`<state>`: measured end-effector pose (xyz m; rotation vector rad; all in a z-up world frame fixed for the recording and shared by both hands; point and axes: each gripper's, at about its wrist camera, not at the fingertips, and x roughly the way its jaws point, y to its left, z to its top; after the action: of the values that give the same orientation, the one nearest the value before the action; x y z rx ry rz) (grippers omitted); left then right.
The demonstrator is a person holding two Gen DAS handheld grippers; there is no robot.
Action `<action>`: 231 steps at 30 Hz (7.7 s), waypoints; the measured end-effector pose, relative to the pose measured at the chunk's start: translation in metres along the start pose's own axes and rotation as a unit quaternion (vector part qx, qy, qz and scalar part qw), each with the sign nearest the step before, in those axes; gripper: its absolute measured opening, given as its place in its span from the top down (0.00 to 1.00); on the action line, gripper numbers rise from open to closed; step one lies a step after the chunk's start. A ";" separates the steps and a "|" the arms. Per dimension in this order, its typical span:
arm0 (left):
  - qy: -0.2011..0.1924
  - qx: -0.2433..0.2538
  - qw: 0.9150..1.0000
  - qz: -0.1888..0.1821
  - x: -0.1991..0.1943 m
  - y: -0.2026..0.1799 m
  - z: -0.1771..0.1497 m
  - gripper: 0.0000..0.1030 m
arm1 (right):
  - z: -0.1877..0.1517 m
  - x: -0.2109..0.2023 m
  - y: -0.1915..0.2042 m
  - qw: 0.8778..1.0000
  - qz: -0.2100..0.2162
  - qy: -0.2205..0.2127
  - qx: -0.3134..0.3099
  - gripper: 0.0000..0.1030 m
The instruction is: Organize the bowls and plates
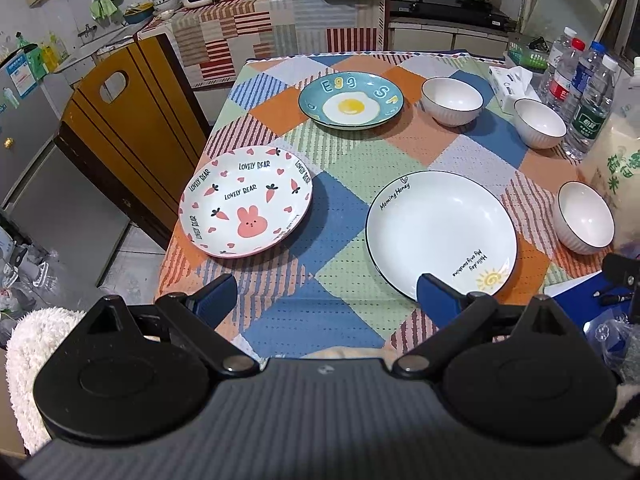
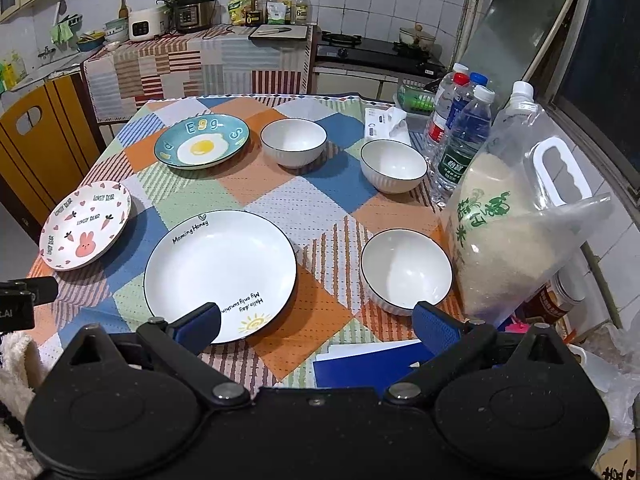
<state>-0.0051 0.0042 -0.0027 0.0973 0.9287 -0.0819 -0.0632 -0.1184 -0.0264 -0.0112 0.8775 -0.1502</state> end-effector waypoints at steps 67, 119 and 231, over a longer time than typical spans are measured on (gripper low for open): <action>-0.016 0.078 0.995 -0.052 0.040 -0.005 0.037 0.08 | 0.007 0.039 -0.018 0.982 0.074 -0.144 -0.093 0.01; 0.054 -0.044 0.980 -0.184 0.216 -0.001 0.070 0.76 | 0.001 0.201 -0.035 0.966 0.253 0.004 0.049 0.79; 0.117 -0.002 0.990 -0.081 0.253 0.226 0.059 0.74 | 0.091 0.264 0.197 0.929 0.365 0.061 -0.022 0.57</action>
<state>0.2180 0.2141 -0.1592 0.0267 1.1699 -0.2223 0.1973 0.0357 -0.1844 0.2844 0.9585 0.5737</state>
